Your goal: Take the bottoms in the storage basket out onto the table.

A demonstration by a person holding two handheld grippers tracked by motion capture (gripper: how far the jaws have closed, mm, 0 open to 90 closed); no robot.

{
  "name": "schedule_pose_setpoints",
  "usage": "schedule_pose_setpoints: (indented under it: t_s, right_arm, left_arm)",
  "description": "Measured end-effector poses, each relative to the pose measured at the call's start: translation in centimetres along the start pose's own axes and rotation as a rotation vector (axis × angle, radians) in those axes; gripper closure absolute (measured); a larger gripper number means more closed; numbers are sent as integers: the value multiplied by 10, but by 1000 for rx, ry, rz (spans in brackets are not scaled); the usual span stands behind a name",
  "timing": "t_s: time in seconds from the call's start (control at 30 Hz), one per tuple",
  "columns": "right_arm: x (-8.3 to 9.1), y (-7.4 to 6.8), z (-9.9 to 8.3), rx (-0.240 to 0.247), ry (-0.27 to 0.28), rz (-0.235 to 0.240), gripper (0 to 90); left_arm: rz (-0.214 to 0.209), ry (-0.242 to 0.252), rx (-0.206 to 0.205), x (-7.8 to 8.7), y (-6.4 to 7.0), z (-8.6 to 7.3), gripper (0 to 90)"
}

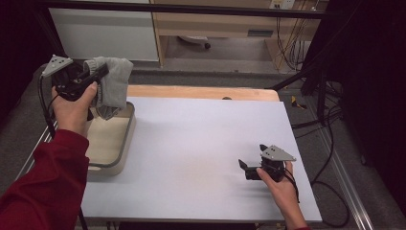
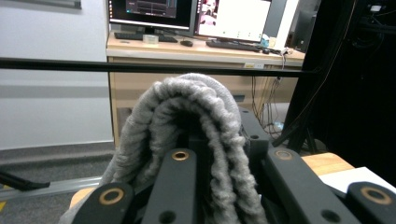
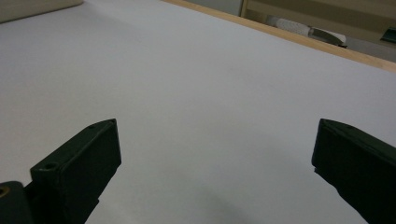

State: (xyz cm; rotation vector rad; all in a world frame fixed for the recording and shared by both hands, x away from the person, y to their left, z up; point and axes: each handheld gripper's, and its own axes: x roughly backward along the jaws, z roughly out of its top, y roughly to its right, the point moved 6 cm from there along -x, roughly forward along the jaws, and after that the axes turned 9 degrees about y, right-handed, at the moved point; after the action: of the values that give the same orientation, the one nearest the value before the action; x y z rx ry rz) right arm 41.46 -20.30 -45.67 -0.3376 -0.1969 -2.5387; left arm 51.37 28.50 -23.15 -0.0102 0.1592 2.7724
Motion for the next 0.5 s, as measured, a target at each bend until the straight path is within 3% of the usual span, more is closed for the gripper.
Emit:
schedule_pose_setpoints:
  t_s: [0.5]
  right_arm:
    - [0,-1,-2,9,-12,7,19]
  left_arm:
    - [2,9,17,-12,6,8,787]
